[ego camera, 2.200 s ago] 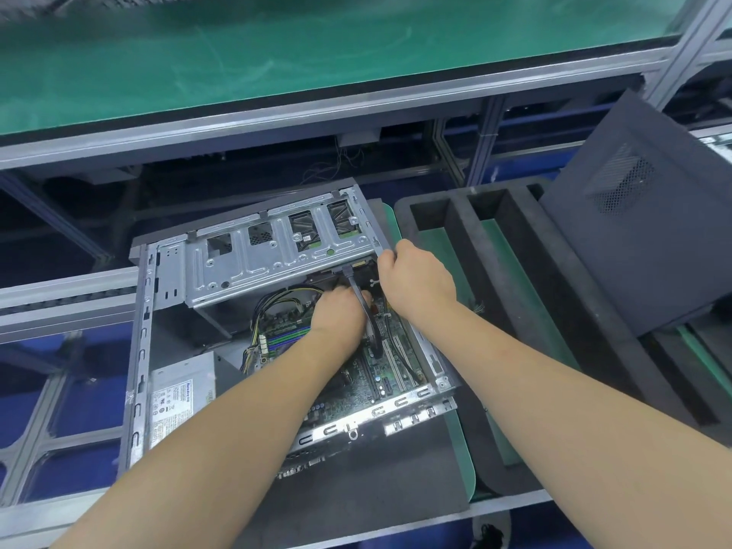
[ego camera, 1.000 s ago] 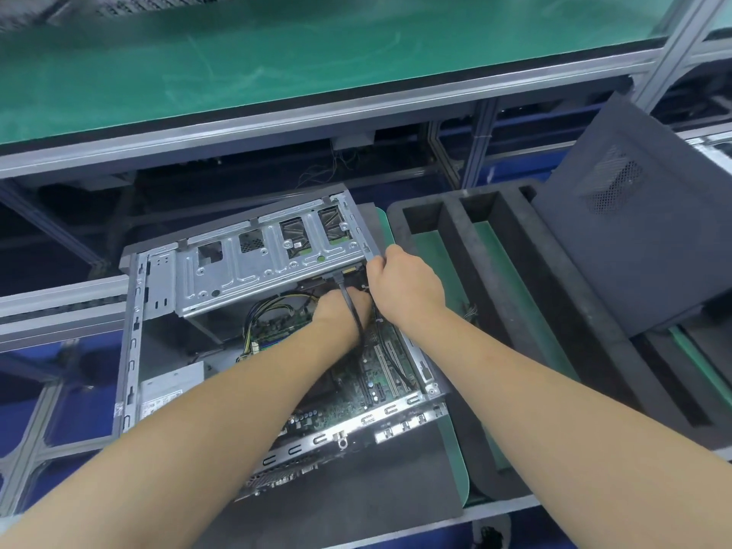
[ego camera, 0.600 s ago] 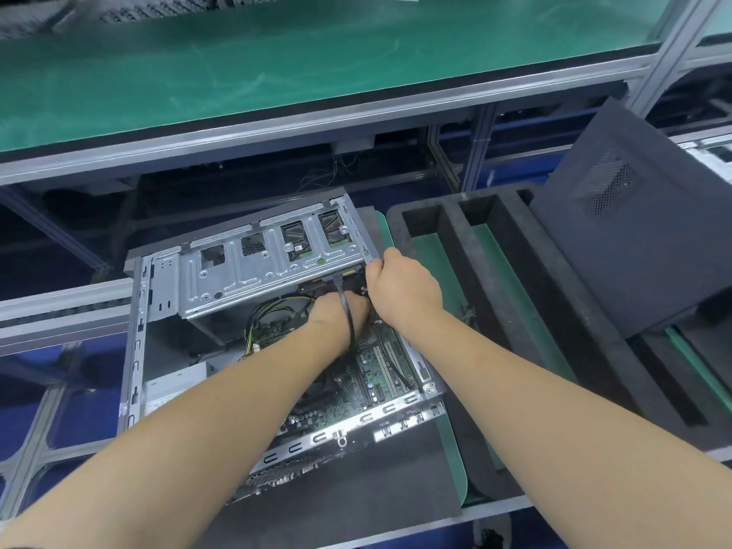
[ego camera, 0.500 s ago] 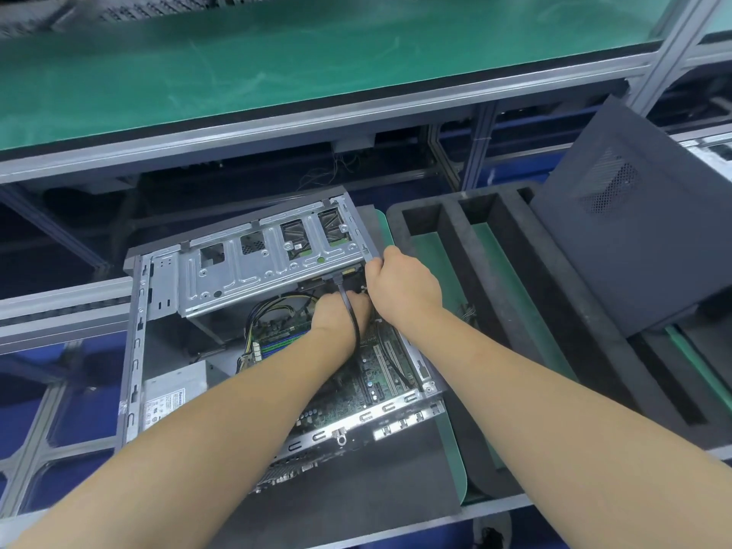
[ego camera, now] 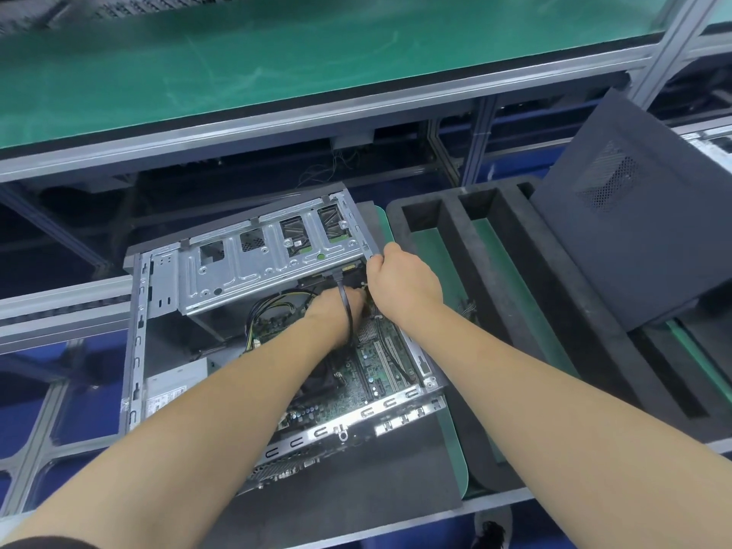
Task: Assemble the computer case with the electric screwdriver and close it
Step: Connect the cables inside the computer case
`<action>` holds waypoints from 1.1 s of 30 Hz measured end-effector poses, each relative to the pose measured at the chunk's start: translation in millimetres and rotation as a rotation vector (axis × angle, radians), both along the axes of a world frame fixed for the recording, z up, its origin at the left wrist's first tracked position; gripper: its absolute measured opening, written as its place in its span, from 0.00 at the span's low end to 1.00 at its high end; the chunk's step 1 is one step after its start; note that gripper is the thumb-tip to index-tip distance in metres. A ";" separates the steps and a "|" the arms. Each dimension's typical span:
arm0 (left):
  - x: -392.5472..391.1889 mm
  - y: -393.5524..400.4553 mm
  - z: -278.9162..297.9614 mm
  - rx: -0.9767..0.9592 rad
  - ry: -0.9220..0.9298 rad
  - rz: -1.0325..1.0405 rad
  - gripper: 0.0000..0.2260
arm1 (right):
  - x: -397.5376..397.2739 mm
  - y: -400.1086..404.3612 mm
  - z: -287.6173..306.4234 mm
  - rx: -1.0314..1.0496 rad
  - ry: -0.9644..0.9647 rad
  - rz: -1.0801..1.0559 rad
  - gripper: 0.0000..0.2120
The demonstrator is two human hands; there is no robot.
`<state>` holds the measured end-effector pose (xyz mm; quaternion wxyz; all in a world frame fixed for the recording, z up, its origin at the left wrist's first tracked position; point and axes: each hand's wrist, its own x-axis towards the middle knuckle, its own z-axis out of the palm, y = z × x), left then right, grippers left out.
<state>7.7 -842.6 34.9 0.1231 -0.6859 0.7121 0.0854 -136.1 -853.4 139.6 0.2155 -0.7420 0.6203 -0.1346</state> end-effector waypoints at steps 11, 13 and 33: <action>-25.1 16.9 47.2 0.021 0.036 0.096 0.09 | -2.1 2.3 6.9 0.042 0.012 0.063 0.15; -22.1 16.8 49.4 0.034 0.096 0.114 0.11 | -2.0 1.2 3.9 0.035 0.012 0.068 0.15; -2.5 14.1 78.4 0.135 -0.218 -0.372 0.10 | -3.6 0.2 3.9 0.026 -0.037 0.056 0.10</action>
